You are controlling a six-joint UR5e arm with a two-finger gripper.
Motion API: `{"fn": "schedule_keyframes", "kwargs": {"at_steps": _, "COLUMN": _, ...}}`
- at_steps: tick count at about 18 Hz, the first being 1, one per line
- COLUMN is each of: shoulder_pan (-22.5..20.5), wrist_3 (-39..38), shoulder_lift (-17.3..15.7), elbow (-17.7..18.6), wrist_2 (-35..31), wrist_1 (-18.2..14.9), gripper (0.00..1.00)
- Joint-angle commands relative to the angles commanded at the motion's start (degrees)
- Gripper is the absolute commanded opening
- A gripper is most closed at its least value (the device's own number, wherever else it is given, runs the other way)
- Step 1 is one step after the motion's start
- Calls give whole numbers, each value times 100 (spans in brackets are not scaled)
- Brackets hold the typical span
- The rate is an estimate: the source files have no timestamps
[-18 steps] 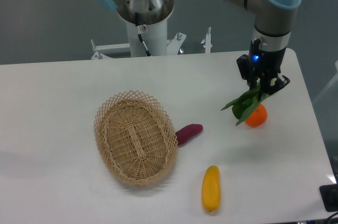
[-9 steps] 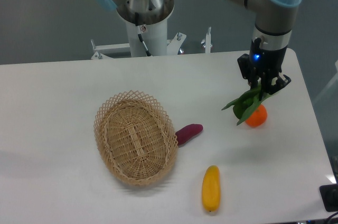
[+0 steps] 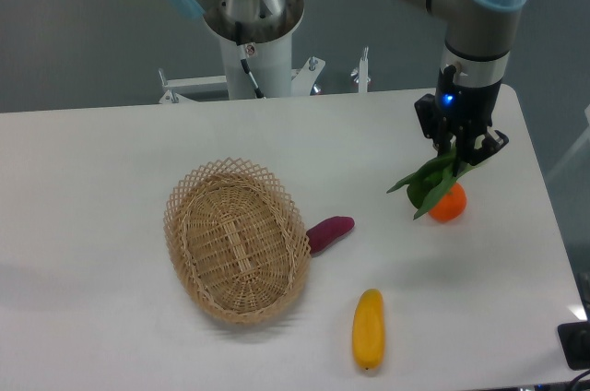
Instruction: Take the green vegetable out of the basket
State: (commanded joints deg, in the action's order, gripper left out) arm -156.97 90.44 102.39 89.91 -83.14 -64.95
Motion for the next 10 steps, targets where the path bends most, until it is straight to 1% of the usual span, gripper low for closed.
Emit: {"fn": "schedule_keyframes", "kwargs": {"at_steps": 10, "shoulder_pan": 17, "wrist_3": -35, "shoulder_lift": 0, "elbow": -9, "wrist_2": 9, "wrist_1": 0, "gripper": 33}}
